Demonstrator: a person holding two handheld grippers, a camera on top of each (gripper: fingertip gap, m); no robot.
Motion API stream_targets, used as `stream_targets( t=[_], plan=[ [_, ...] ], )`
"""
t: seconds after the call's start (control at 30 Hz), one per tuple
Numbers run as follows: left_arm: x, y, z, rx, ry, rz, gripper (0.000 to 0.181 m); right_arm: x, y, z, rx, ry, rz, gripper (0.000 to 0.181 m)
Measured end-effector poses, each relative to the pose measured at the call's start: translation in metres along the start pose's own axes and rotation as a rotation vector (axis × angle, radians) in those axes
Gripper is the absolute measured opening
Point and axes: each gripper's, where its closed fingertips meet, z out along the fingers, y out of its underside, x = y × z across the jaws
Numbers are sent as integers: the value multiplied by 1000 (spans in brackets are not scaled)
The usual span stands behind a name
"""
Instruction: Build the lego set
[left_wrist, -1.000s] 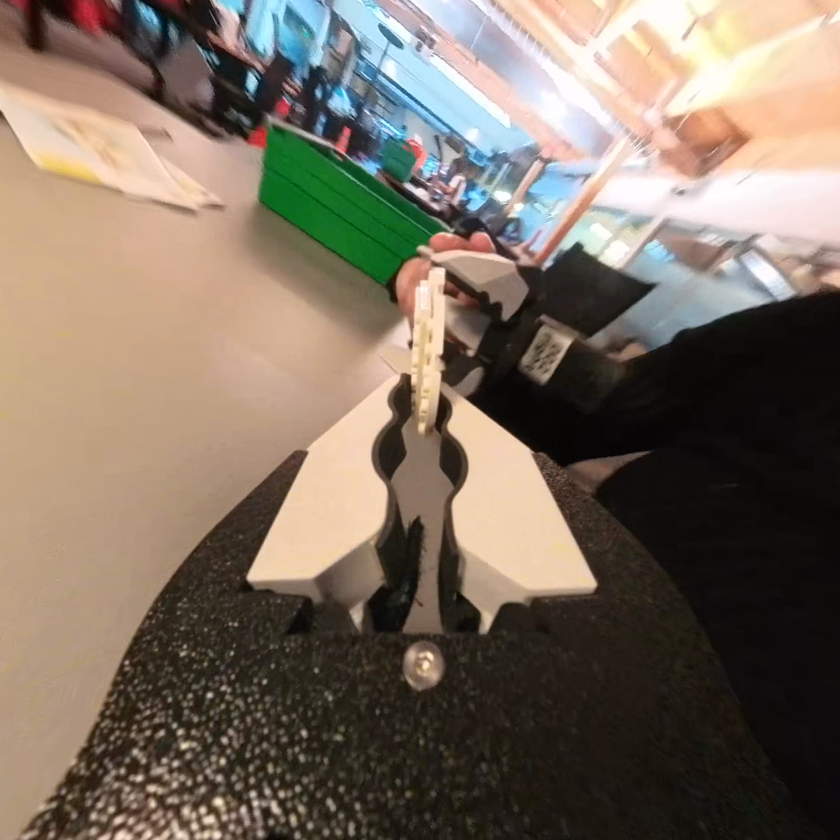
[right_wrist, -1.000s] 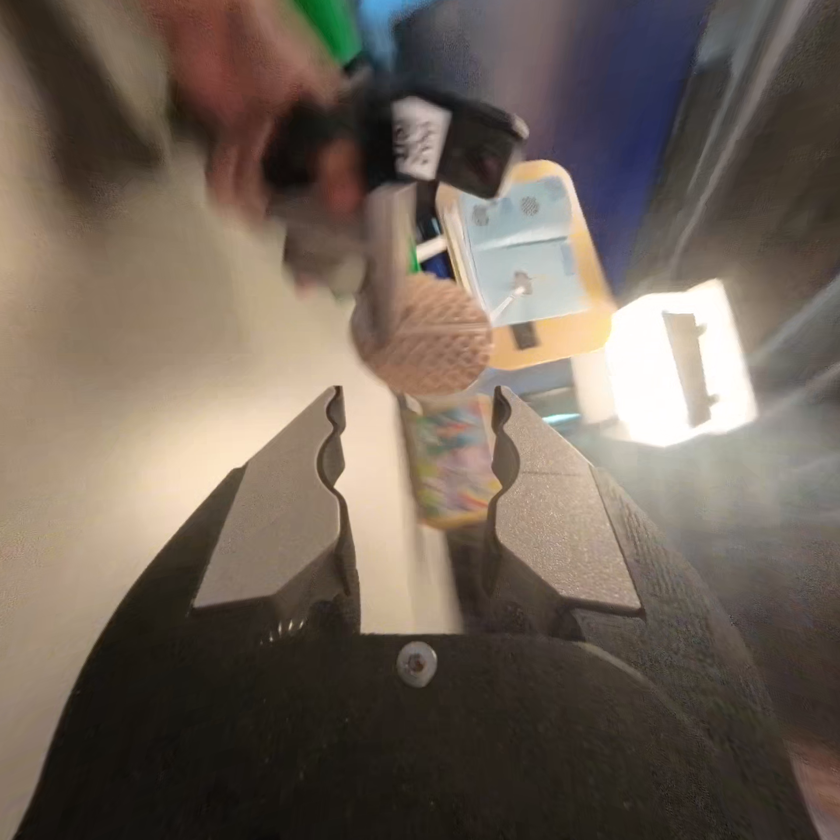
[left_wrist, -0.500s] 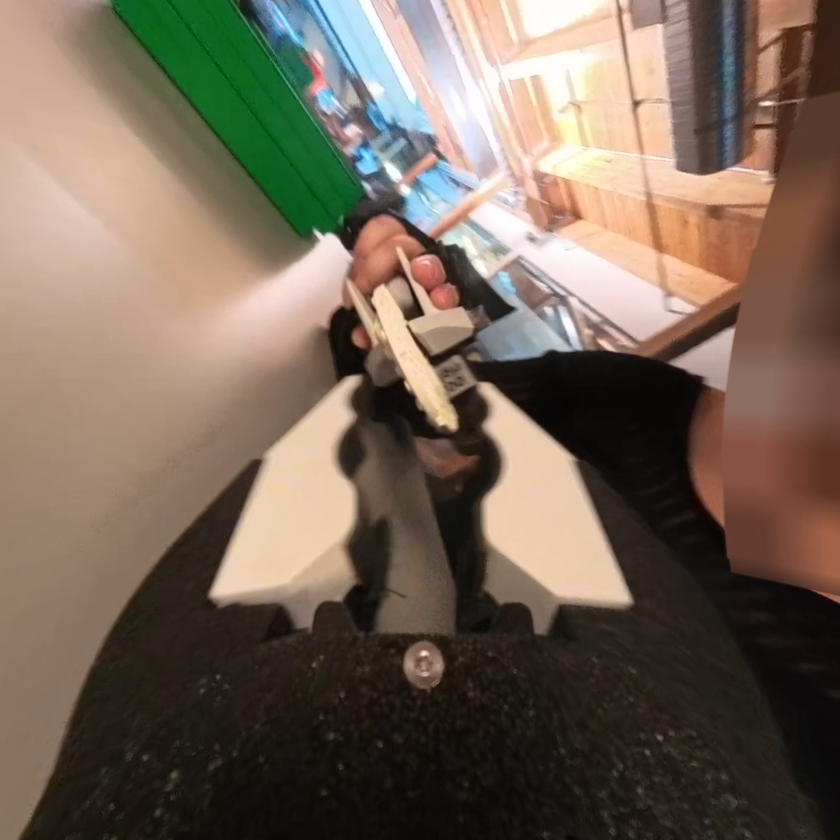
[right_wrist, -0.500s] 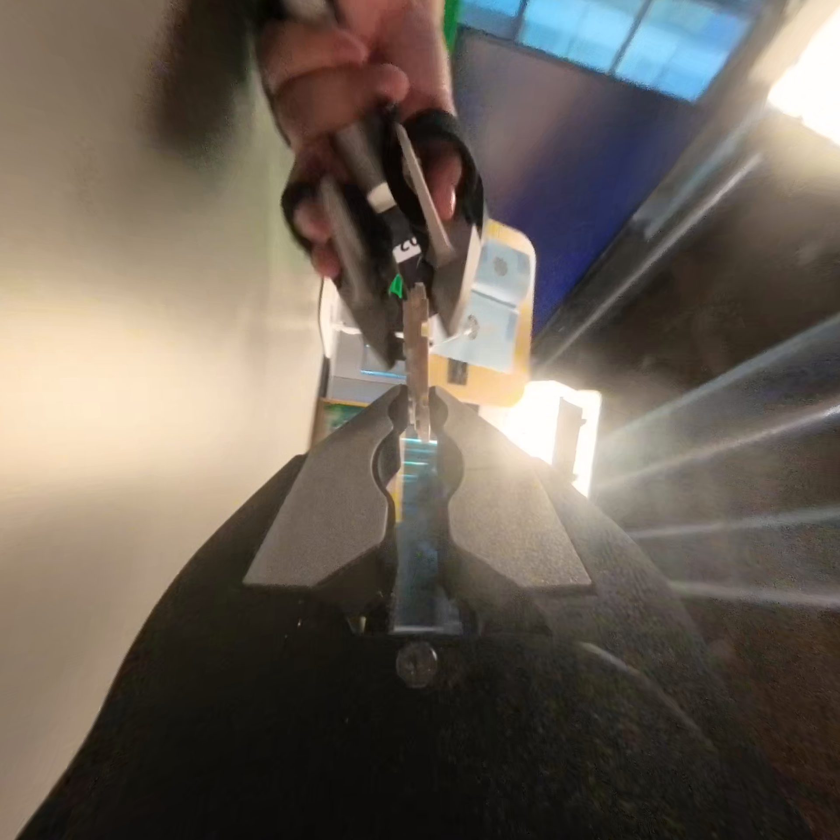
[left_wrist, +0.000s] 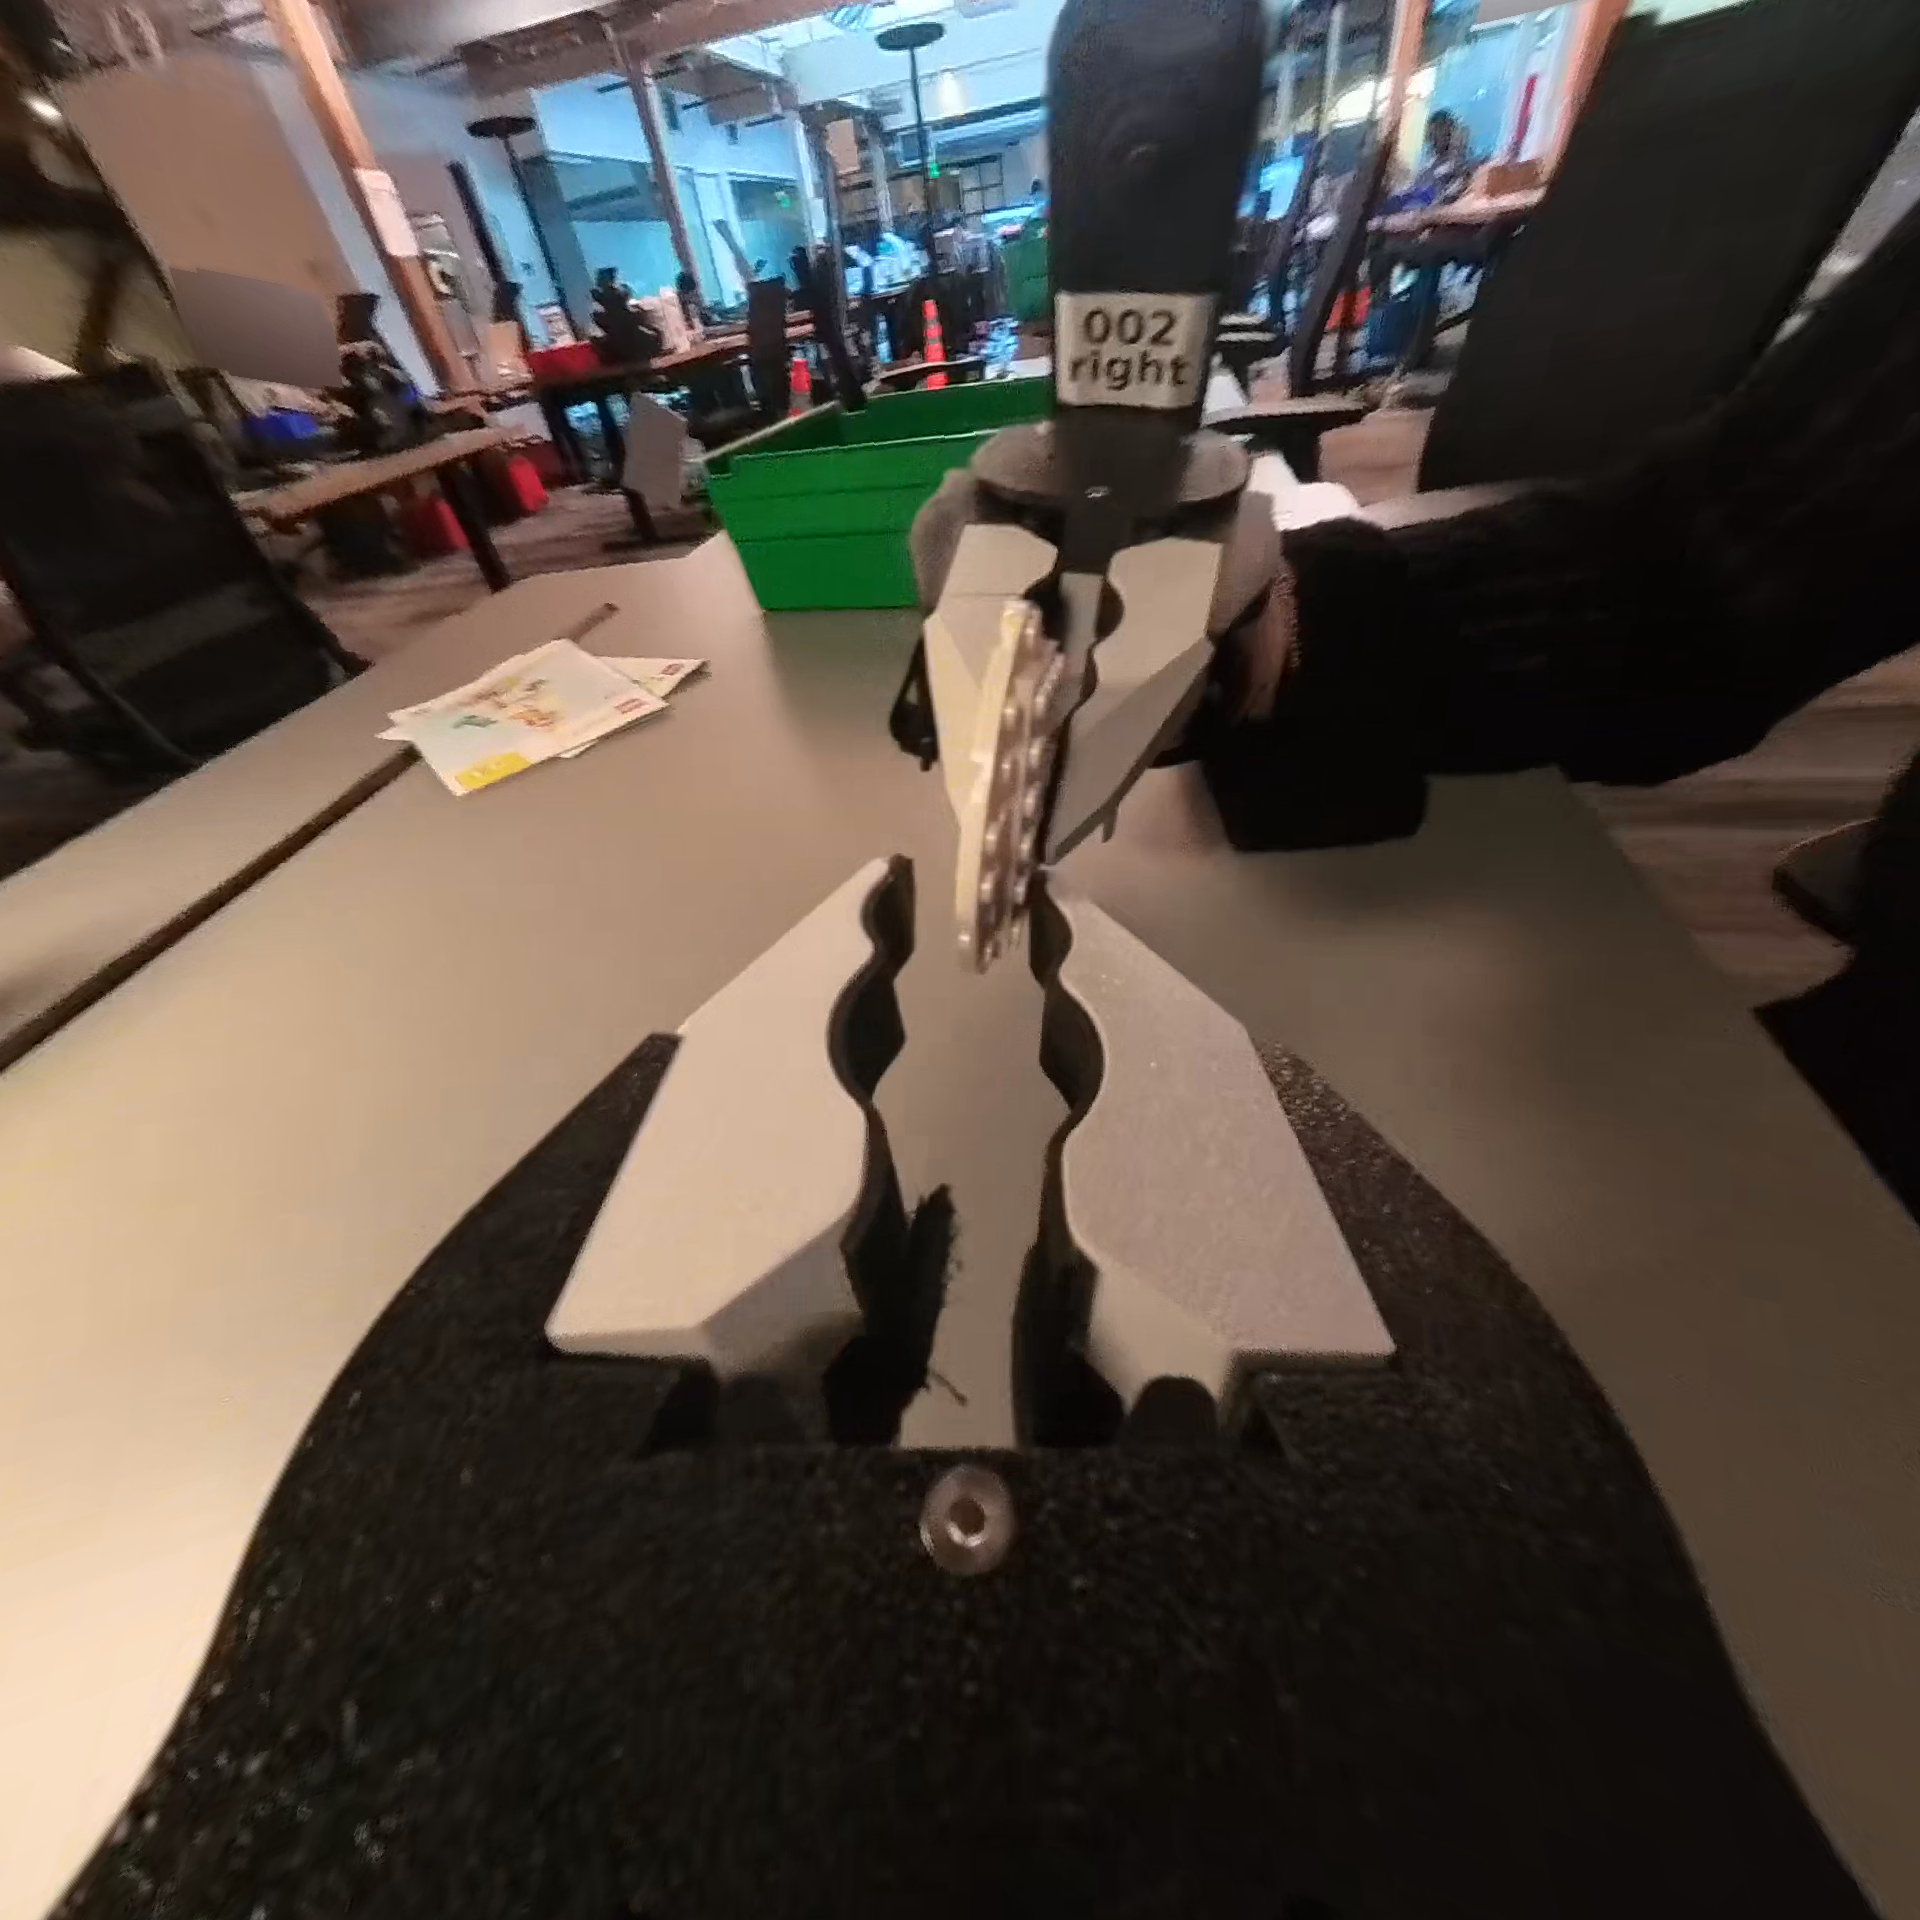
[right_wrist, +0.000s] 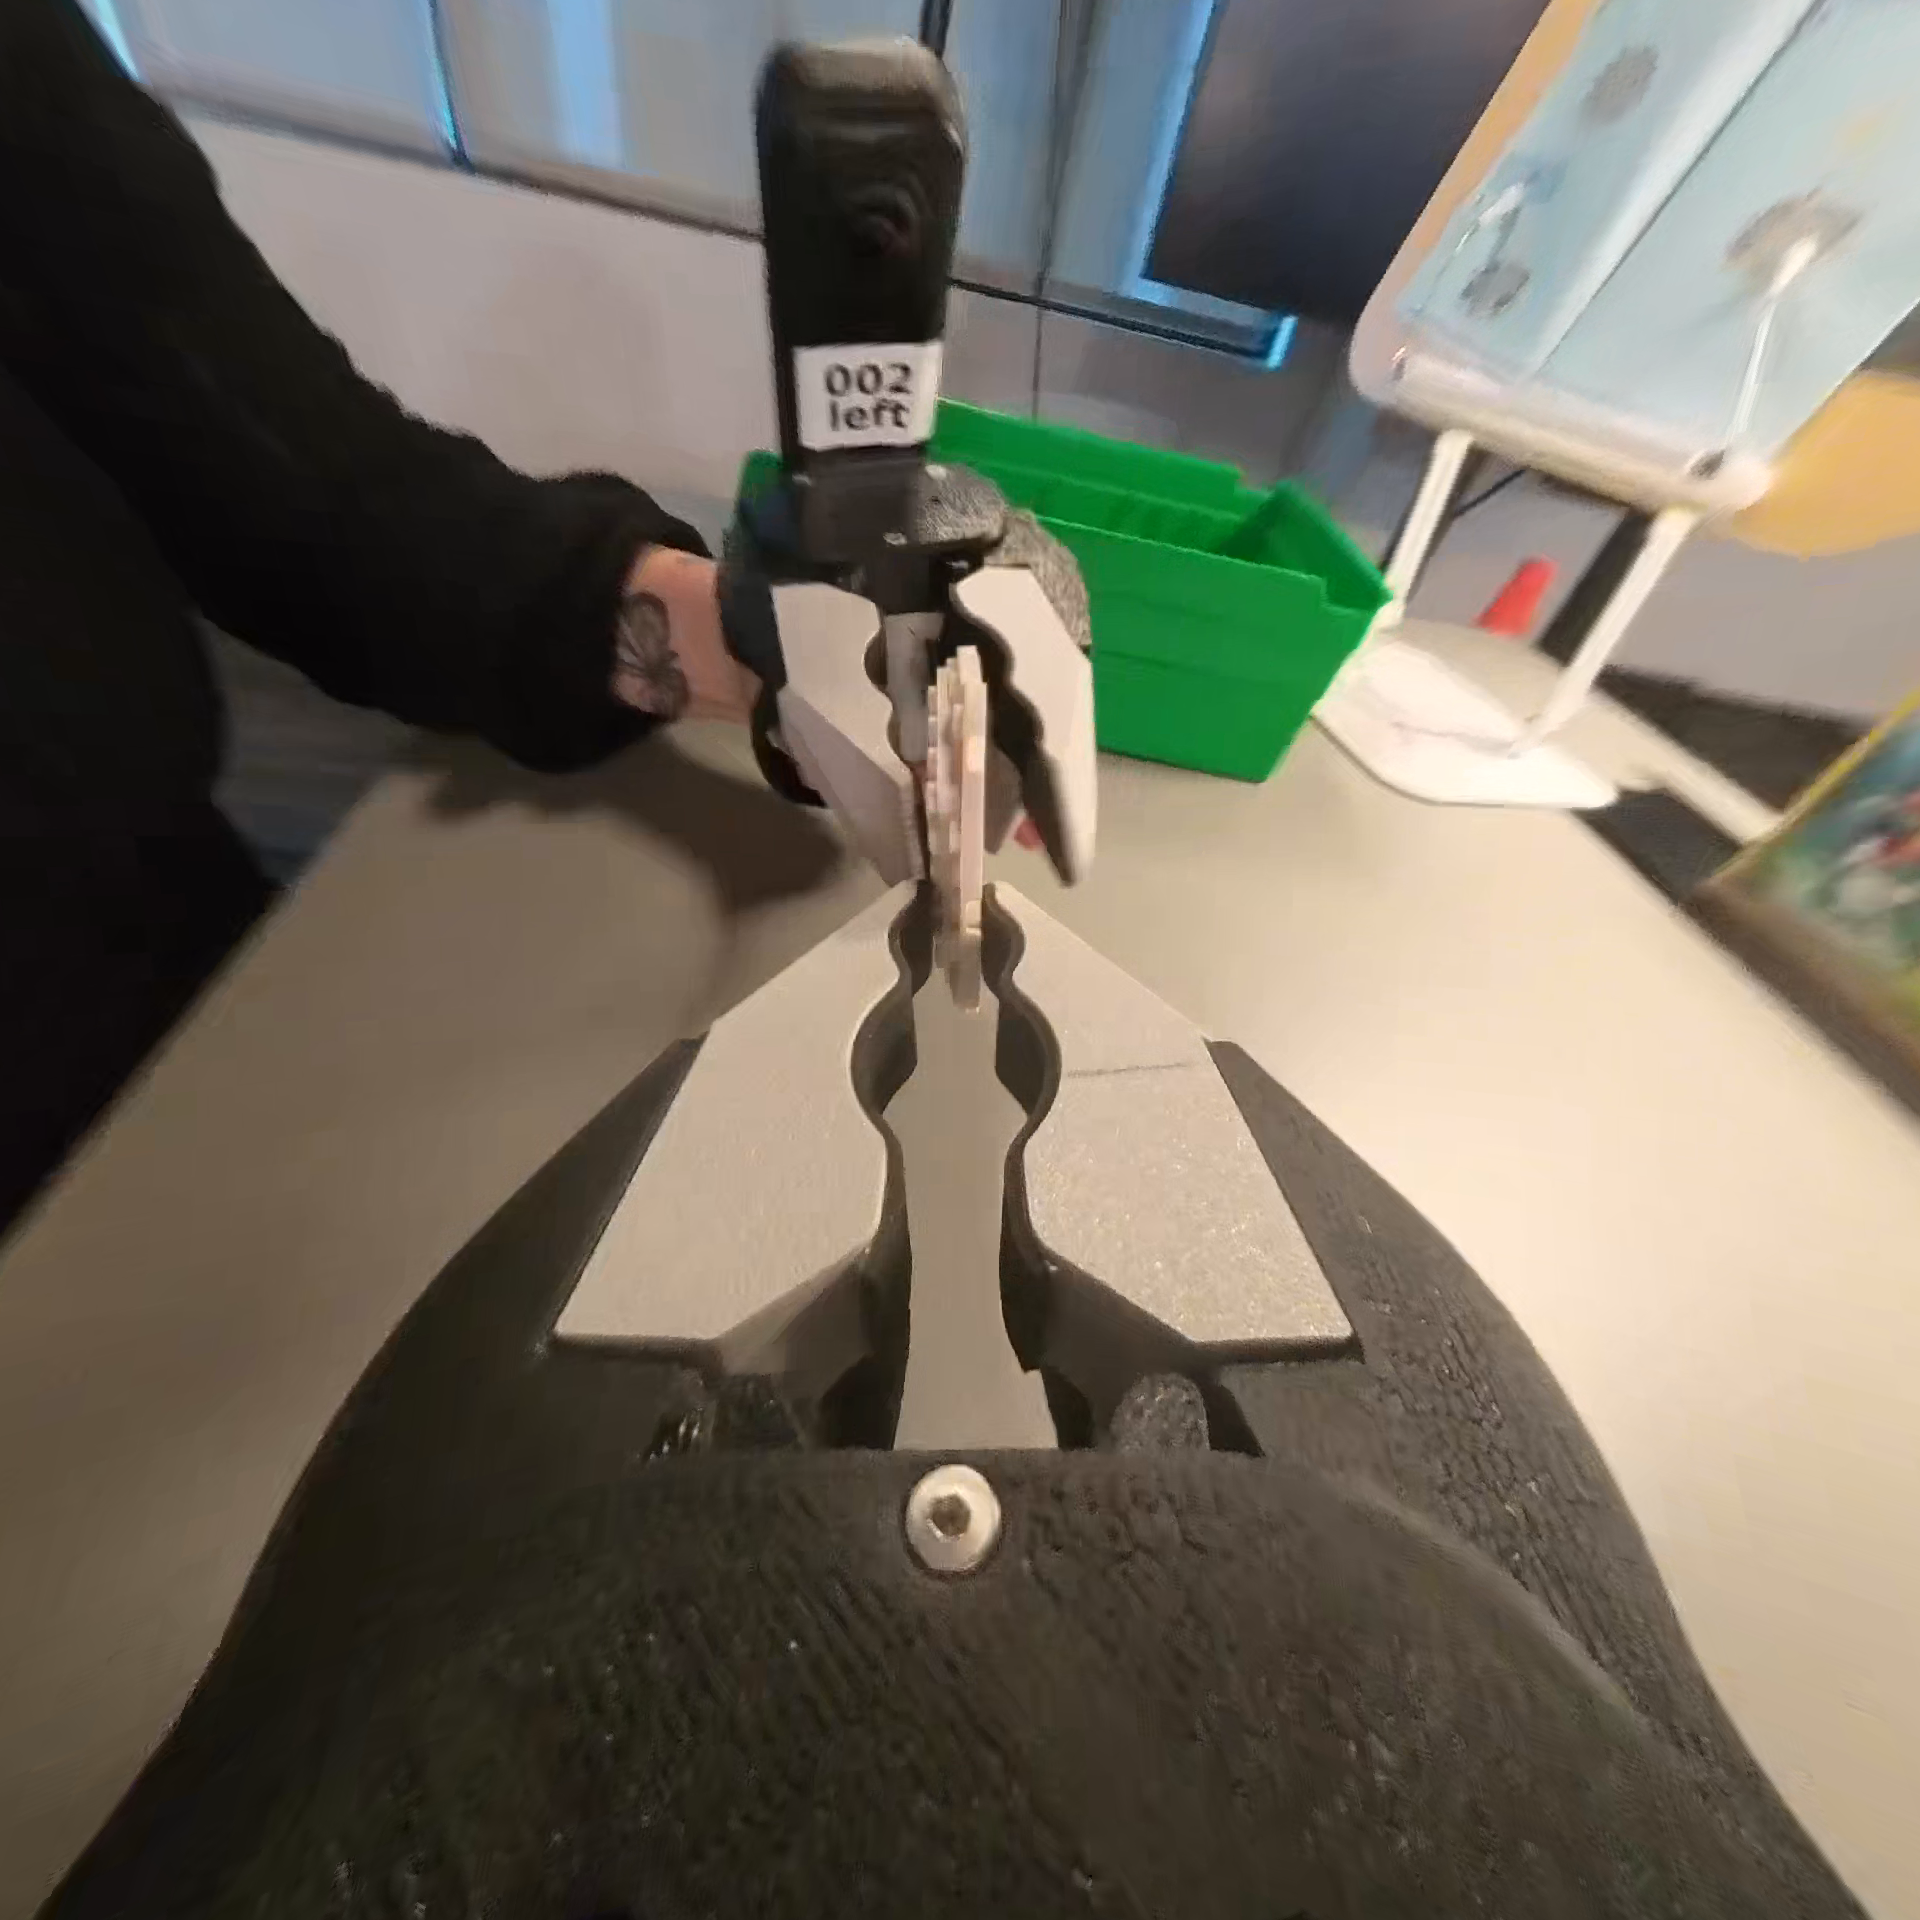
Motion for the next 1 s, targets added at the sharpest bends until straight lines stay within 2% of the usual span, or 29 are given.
stream_targets(
  t=[0.07,0.23,0.43,0.63,1.0],
  plan=[
    [6,-1,1,11,32,-6,8,1,-1,-1,16,-24,71,6],
    [3,-11,-3,73,62,-98,6,6,-5,-3,101,-46,212,14],
    [4,-17,-7,144,157,-272,6,8,-20,-6,218,-59,273,11],
    [3,-21,-7,192,197,-372,6,5,-21,-2,214,-48,251,7],
    [3,-21,-6,188,168,-305,6,5,-22,-4,226,-78,301,6]
  ],
)
